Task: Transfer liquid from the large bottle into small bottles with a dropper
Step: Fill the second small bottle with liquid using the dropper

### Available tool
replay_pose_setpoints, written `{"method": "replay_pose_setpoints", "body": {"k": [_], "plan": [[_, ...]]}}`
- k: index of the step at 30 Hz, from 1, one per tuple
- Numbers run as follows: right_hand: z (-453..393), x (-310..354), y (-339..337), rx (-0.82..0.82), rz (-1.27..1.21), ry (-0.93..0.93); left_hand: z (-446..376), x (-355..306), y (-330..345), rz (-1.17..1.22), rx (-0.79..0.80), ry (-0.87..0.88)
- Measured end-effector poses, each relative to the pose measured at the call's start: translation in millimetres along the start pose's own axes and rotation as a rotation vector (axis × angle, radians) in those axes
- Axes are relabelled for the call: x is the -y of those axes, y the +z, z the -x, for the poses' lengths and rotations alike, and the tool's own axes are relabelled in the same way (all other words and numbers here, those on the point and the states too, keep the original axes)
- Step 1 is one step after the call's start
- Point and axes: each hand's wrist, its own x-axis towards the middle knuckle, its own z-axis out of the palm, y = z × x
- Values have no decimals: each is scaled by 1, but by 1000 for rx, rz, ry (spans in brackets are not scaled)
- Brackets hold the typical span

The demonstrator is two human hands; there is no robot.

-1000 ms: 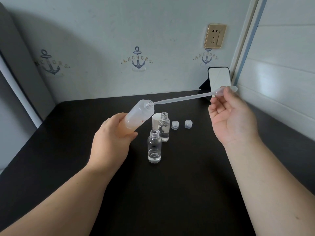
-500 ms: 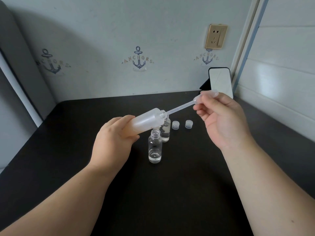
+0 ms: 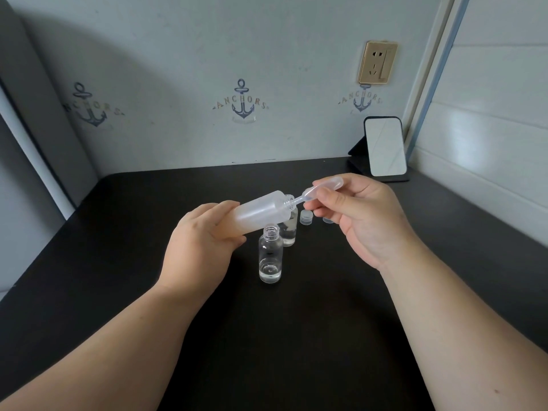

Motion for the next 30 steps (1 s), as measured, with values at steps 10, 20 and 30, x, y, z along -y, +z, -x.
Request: {"method": "replay_pose_setpoints", "body": {"k": [10, 20, 30], "plan": [[-1, -1, -3, -6, -62, 0, 0, -1, 0, 10, -13, -7], [-5, 3, -12, -94, -148, -13, -1, 0, 0, 2, -29, -39], [-9, 4, -27, -388, -510, 10, -3, 3, -1, 24, -81, -98]]}}
